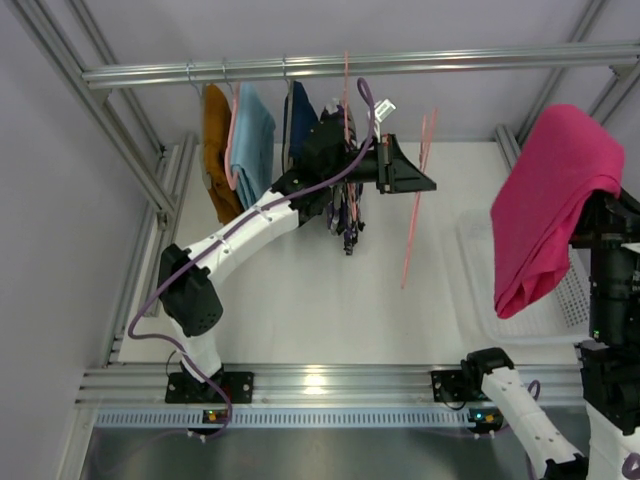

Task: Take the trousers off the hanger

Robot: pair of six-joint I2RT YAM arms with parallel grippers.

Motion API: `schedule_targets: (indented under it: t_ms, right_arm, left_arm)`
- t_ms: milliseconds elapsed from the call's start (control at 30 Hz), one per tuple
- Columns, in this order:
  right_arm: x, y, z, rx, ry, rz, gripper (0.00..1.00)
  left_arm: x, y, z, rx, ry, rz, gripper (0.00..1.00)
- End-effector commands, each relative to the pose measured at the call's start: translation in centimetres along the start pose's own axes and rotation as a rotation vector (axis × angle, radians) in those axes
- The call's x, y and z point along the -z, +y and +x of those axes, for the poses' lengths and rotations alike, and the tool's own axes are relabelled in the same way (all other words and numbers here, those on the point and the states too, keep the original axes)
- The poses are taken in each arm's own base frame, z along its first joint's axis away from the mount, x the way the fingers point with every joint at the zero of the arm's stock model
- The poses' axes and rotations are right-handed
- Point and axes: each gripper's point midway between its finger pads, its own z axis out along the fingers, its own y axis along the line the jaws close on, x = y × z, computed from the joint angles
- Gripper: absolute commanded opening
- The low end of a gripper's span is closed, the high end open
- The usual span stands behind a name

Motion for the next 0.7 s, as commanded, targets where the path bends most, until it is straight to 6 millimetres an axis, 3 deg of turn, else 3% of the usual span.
schedule_targets:
  t_ms: [0,167,333,533,567,633,667]
  right_arm:
    - [1.7,-4.5,-2.9,0.119,-0.042,0.200,0.00]
    - [3.8,-7.9,2.3,0.363,0.196,0.348,0.00]
    - [5.9,-10.3,9.1,0.591,0.473,0.451,0.00]
    - [6.6,-10.4,16.7,0.750,0.680,0.429,0.00]
    - [6.7,-10.2,19.0,0.783,0.737,0.404,0.00]
    - [6.8,-9.9,21.4,0.801,0.791,0.382,0.00]
    - [7.4,-9.5,24.1,0.831,0.852,0.343,0.00]
  left_arm:
    - [0.7,-3.5,-1.9,-0.098,-0.048,0.067,0.00]
    - [1.0,-3.6,-2.5,-0.103,-0.055,0.072,0.00]
    - [1.3,-3.8,-3.3,-0.097,-0.070,0.081,0.00]
    - [1.8,-4.1,-4.2,-0.072,-0.088,0.099,0.00]
    - [1.9,-4.2,-4.5,-0.054,-0.092,0.103,0.00]
    - [2.2,-4.8,-5.1,-0.055,-0.100,0.117,0.00]
    - [2.4,-5.1,-5.4,-0.053,-0.106,0.122,0.00]
